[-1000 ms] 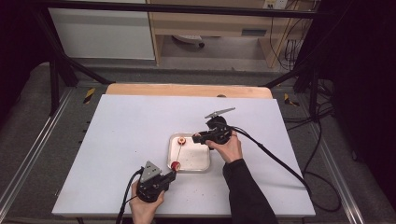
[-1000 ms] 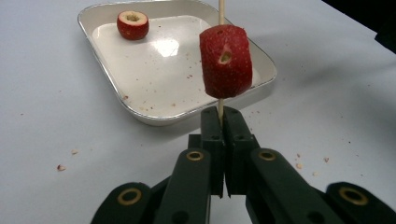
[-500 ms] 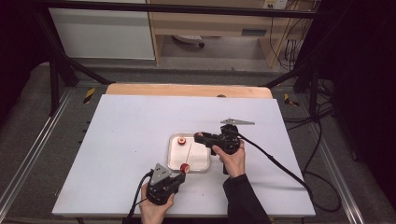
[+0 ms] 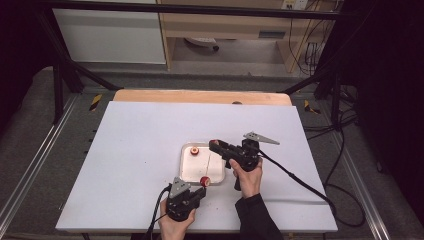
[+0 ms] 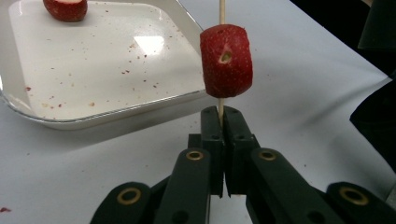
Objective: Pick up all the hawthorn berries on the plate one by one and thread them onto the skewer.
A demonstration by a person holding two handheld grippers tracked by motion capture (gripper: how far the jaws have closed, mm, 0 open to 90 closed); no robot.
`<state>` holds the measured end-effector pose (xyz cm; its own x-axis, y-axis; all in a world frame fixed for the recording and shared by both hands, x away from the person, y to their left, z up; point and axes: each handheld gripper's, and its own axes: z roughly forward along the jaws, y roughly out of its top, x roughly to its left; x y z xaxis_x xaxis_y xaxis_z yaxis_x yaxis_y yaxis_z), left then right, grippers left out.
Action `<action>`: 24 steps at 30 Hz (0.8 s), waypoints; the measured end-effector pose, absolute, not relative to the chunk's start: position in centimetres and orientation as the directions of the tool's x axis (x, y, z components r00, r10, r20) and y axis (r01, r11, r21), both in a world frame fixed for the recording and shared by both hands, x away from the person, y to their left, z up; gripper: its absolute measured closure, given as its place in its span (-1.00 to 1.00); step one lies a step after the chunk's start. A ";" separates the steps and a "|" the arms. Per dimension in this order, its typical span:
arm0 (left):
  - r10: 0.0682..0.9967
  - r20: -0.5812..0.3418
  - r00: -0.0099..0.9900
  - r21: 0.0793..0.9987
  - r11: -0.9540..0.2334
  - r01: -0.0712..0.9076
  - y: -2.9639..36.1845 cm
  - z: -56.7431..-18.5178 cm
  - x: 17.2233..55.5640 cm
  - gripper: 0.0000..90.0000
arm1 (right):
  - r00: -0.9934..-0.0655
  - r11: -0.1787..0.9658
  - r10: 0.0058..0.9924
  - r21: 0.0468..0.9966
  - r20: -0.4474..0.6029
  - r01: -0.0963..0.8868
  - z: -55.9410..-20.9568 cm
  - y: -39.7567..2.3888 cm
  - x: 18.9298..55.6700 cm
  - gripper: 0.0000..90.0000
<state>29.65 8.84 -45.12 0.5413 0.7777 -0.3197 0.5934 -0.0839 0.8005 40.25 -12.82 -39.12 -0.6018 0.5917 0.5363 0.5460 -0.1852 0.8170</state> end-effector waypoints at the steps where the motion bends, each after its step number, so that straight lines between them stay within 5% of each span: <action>1: 0.776 -0.325 0.541 0.800 -0.079 0.595 8.7 -45.0 29.7 0.96 | -0.603 -0.191 0.591 0.819 0.536 0.542 -39.1 -12.8 40.2 0.35; 24: 0.762 -0.363 0.536 0.800 -0.040 0.598 7.8 -44.3 30.2 0.96 | -0.616 -0.241 0.572 0.829 0.542 0.505 -39.1 -12.5 39.6 0.35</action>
